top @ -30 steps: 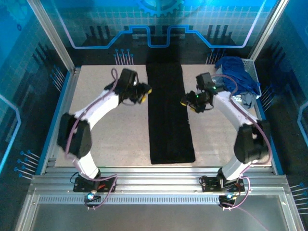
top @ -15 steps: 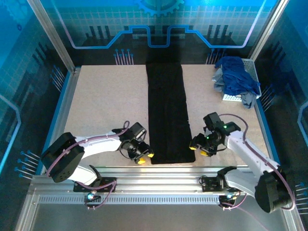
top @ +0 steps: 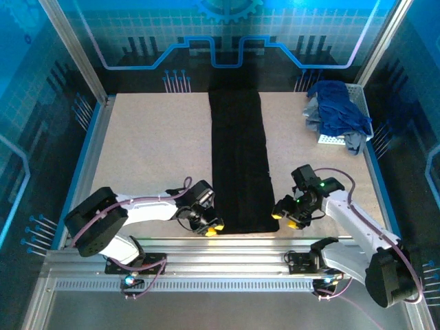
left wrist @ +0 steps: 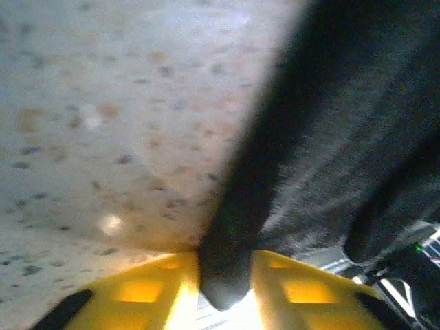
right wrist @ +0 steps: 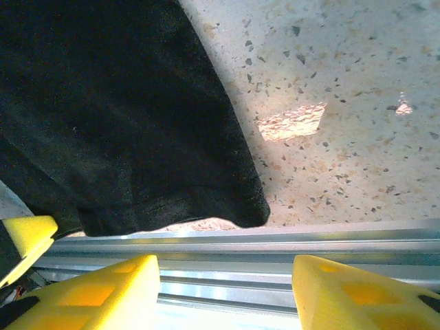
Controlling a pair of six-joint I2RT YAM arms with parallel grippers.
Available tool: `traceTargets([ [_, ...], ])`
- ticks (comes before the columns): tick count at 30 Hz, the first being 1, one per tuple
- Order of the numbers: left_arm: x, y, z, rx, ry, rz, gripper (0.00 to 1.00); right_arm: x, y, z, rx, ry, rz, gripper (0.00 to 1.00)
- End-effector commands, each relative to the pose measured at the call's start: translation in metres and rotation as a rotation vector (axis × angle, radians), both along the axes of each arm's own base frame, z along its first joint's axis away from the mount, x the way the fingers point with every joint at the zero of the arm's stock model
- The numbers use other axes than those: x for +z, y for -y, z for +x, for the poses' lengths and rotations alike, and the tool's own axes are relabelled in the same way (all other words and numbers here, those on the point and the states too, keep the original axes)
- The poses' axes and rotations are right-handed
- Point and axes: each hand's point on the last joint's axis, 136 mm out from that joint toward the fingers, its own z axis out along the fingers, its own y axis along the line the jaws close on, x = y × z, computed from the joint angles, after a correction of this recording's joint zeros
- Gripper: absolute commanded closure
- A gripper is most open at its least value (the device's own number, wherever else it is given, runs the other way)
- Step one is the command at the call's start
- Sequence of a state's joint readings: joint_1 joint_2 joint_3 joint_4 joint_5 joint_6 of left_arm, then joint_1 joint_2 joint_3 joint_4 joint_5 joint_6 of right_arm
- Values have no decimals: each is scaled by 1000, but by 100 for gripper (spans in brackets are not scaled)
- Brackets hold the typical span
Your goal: Fold and stack the t-shirts
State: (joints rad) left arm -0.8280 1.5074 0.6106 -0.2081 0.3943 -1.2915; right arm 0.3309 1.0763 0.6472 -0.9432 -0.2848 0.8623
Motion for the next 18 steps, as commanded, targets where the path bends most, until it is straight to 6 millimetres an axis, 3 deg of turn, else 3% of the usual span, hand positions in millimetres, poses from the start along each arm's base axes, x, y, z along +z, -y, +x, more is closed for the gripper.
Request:
traceTargets([
  [1, -11, 0, 9, 30, 28, 48, 89, -8, -9, -4, 38, -20, 52, 46],
  [6, -3, -6, 11, 28, 53, 81, 99, -26, -9, -10, 53, -69, 25, 51],
  [12, -4, -8, 7, 20, 43, 82, 100, -41, -18, -12, 72, -98, 19, 55],
  [18, -3, -7, 6, 12, 41, 73, 100, -49, -8, -12, 81, -114, -51, 61],
])
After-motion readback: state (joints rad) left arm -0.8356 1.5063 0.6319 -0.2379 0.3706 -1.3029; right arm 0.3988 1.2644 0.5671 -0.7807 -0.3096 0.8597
